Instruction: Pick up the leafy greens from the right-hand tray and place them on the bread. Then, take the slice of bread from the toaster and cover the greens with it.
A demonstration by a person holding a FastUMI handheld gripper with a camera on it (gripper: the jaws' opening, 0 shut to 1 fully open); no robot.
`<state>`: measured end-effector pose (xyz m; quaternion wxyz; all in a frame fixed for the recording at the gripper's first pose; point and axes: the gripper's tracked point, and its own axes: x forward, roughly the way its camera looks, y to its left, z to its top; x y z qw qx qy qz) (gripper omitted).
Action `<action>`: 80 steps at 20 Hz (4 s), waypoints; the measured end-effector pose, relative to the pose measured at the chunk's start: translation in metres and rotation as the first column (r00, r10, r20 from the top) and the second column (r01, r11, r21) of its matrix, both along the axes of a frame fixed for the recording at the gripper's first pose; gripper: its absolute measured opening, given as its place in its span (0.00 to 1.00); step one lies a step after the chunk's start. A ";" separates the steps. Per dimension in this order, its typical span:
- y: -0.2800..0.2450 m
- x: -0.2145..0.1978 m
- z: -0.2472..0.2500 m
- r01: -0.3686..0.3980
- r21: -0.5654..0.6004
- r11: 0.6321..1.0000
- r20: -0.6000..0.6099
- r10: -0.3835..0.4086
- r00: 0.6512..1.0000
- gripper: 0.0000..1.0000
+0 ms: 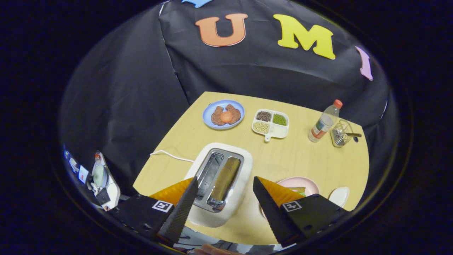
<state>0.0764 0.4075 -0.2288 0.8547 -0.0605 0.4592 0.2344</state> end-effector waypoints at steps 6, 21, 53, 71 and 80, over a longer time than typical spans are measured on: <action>0.014 0.014 -0.027 0.094 -0.087 0.992 -0.108 -0.103 0.989 0.88; 0.000 0.007 -0.023 0.154 -0.196 0.968 -0.207 -0.194 0.959 0.12; -0.176 0.026 -0.117 0.234 0.090 0.968 -0.338 -0.191 0.921 0.11; -0.240 0.044 -0.151 0.198 0.079 0.977 -0.304 -0.165 0.938 0.45; -0.253 0.035 -0.070 0.180 0.052 0.982 -0.102 -0.174 0.979 0.89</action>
